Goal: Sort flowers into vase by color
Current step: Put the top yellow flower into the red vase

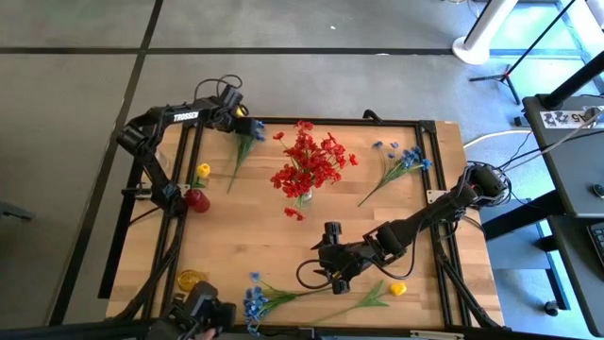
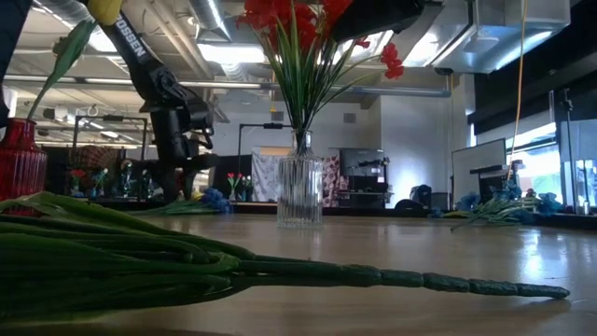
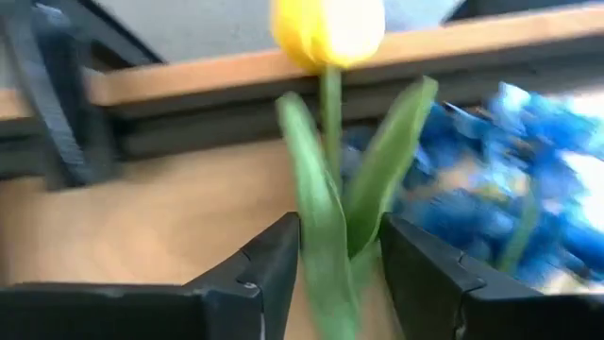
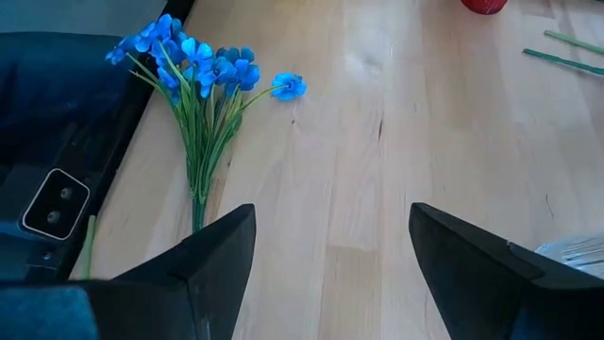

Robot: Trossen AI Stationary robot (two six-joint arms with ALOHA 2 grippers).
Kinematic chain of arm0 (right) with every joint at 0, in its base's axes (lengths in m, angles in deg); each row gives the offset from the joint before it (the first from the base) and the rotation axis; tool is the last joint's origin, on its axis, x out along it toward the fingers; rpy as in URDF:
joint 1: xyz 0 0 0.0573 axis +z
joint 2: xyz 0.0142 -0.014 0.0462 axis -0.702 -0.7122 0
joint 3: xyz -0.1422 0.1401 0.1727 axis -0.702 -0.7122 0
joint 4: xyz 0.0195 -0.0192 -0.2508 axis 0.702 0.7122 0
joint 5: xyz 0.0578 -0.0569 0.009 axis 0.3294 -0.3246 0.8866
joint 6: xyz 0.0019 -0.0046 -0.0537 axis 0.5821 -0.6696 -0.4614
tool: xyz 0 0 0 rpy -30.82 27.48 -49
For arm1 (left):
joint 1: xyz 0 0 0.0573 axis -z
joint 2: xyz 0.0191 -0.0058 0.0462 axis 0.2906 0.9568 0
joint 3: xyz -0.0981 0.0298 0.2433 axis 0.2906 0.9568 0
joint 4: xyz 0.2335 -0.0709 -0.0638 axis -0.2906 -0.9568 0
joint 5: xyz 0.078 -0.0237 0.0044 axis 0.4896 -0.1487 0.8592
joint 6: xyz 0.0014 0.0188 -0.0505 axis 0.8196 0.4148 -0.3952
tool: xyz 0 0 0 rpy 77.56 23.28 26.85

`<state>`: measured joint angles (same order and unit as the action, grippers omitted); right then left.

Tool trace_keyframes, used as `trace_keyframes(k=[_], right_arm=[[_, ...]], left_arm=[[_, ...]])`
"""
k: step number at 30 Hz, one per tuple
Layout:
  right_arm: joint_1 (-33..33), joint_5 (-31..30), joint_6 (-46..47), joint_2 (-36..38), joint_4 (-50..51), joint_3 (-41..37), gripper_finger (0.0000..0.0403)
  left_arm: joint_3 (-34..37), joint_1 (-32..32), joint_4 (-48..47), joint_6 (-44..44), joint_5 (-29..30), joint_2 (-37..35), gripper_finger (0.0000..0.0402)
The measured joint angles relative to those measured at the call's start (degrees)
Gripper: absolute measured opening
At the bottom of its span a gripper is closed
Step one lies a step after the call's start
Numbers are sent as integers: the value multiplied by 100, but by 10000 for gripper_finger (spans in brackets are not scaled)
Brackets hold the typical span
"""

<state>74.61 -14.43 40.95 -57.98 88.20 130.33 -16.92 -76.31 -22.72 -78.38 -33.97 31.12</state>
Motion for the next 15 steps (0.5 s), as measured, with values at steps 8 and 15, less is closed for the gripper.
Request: trace_keyframes(k=[8, 15], right_arm=[[-4, 2, -9, 0, -2, 2, 280], [-4, 2, -7, 0, -4, 2, 280]], left_arm=[[300, 216, 27, 76, -12, 0, 101], [380, 214, -188, 143, 13, 0, 42]])
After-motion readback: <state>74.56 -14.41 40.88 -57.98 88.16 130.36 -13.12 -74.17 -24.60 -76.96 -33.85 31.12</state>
